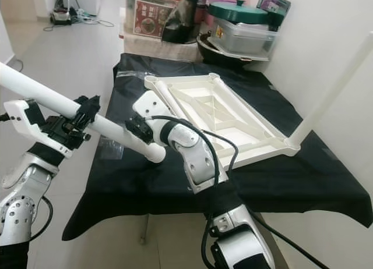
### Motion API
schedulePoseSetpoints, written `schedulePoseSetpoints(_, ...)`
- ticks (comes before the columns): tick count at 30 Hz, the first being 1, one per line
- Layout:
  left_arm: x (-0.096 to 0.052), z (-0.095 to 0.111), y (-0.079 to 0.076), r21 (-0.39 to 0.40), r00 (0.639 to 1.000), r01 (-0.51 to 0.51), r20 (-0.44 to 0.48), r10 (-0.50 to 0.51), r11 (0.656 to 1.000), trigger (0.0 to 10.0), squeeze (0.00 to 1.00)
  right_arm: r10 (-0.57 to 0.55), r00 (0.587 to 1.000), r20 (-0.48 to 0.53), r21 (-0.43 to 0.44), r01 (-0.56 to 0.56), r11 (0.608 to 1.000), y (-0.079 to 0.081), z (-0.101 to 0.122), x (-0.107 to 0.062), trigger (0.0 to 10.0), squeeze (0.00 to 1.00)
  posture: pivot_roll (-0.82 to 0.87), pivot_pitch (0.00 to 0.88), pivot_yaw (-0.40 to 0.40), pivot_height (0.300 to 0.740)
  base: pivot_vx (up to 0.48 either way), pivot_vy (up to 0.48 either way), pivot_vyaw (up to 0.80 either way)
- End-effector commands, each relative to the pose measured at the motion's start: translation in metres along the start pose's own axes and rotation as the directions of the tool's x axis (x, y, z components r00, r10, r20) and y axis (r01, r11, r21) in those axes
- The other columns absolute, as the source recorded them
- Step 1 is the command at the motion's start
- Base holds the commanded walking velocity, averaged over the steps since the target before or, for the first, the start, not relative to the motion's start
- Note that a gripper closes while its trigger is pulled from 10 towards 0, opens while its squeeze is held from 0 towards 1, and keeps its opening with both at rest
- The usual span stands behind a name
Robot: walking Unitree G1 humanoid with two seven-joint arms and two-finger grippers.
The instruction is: Building children table
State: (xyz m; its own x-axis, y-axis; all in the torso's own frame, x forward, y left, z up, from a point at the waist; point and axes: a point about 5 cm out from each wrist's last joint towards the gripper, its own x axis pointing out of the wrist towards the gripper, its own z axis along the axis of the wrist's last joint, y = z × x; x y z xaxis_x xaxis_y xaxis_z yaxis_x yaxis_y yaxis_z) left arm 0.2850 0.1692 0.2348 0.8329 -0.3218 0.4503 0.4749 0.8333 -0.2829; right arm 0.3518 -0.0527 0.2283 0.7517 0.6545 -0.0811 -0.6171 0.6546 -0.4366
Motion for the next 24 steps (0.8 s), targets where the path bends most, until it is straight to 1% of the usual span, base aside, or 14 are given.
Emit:
schedulePoseSetpoints(1, -0.001, -0.002, -0.004, -0.023, 1.000, 0.010, -0.005, -0.010, 1.000, 0.0, 0.00, -0.016, 0.999, -0.032, 0.022, 0.017, 1.000, -0.002, -0.009, -0.002, 10.0, 0.00, 0.12, 0.000, -0.163, 0.740, 0.000, 0.000, 0.00)
schedulePoseSetpoints(2, -0.001, -0.002, -0.004, -0.023, 1.000, 0.010, -0.005, -0.010, 1.000, 0.0, 0.00, -0.016, 0.999, -0.032, 0.022, 0.017, 1.000, -0.002, -0.009, -0.002, 10.0, 0.00, 0.12, 0.000, -0.163, 0.740, 0.000, 0.000, 0.00)
schedulePoseSetpoints(3, -0.001, -0.002, -0.004, -0.032, 1.000, 0.008, -0.003, -0.008, 0.999, 0.0, 0.00, -0.013, 0.999, -0.037, 0.022, 0.014, 1.000, 0.001, -0.011, -0.001, 10.0, 0.00, 0.12, 0.000, -0.163, 0.740, 0.000, 0.000, 0.00)
schedulePoseSetpoints(4, -0.001, -0.003, -0.002, -0.031, 1.000, 0.003, -0.004, -0.003, 1.000, 0.0, 0.00, 0.033, 0.998, -0.051, 0.022, -0.032, 0.999, 0.004, -0.014, -0.003, 10.0, 0.00, 0.12, 0.000, -0.156, 0.740, 0.000, 0.000, 0.00)
schedulePoseSetpoints(5, -0.001, -0.003, -0.002, -0.031, 1.000, 0.003, -0.004, -0.003, 1.000, 0.0, 0.00, 0.033, 0.998, -0.051, 0.022, -0.032, 0.999, 0.004, -0.014, -0.003, 10.0, 0.00, 0.12, 0.000, -0.156, 0.740, 0.000, 0.000, 0.00)
schedulePoseSetpoints(7, -0.002, -0.004, 0.000, -0.028, 1.000, -0.002, -0.010, 0.002, 1.000, 0.0, 0.00, 0.139, 0.988, -0.073, 0.022, -0.137, 0.990, 0.009, -0.019, -0.008, 10.0, 0.00, 0.11, 0.000, -0.157, 0.740, 0.000, 0.000, 0.00)
schedulePoseSetpoints(8, -0.002, -0.004, 0.000, -0.028, 1.000, -0.002, -0.010, 0.002, 1.000, 0.0, 0.00, 0.139, 0.988, -0.073, 0.022, -0.137, 0.990, 0.009, -0.019, -0.008, 10.0, 0.00, 0.11, 0.000, -0.157, 0.740, 0.000, 0.000, 0.00)
schedulePoseSetpoints(9, -0.002, -0.006, 0.000, -0.029, 1.000, -0.002, -0.017, 0.001, 1.000, 0.0, 0.00, 0.228, 0.970, -0.079, 0.006, -0.229, 0.974, 0.020, -0.023, -0.010, 10.0, 0.00, 0.11, 0.000, -0.157, 0.740, 0.000, 0.000, 0.00)
schedulePoseSetpoints(11, -0.002, -0.006, 0.000, -0.029, 1.000, -0.002, -0.017, 0.001, 1.000, 0.0, 0.00, 0.228, 0.970, -0.079, 0.006, -0.229, 0.974, 0.020, -0.023, -0.010, 10.0, 0.00, 0.11, 0.000, -0.157, 0.740, 0.000, 0.000, 0.00)
schedulePoseSetpoints(12, -0.002, -0.006, 0.000, -0.031, 1.000, -0.001, -0.020, 0.000, 1.000, 0.0, 0.00, 0.272, 0.959, -0.080, -0.012, -0.274, 0.962, 0.027, -0.024, -0.011, 10.0, 0.00, 0.11, 0.000, -0.157, 0.740, 0.000, 0.000, 0.00)
schedulePoseSetpoints(13, -0.002, -0.006, -0.001, -0.033, 1.000, 0.001, -0.023, -0.002, 0.999, 0.0, 0.00, 0.288, 0.954, -0.084, -0.018, -0.290, 0.957, 0.032, -0.026, -0.010, 10.0, 0.00, 0.11, 0.000, -0.157, 0.740, 0.000, 0.000, 0.00)
schedulePoseSetpoints(18, -0.002, -0.006, -0.001, -0.034, 1.000, 0.002, -0.026, -0.003, 0.999, 0.0, 0.00, 0.286, 0.954, -0.089, -0.013, -0.288, 0.957, 0.037, -0.028, -0.007, 10.0, 0.00, 0.12, 0.000, -0.159, 0.740, 0.000, 0.000, 0.00)
schedulePoseSetpoints(21, -0.001, -0.006, -0.004, -0.045, 0.999, 0.016, -0.027, -0.017, 0.999, 0.0, 0.00, 0.277, 0.957, -0.088, -0.001, -0.279, 0.960, 0.048, -0.026, 0.003, 10.0, 0.00, 0.13, 0.000, -0.158, 0.740, 0.000, 0.000, 0.00)
schedulePoseSetpoints(24, 0.001, -0.006, -0.006, -0.049, 0.999, 0.023, -0.027, -0.025, 0.999, 0.0, 0.00, 0.271, 0.958, -0.088, 0.000, -0.272, 0.962, 0.051, -0.025, 0.007, 10.0, 0.00, 0.13, 0.000, -0.158, 0.740, 0.000, 0.000, 0.00)
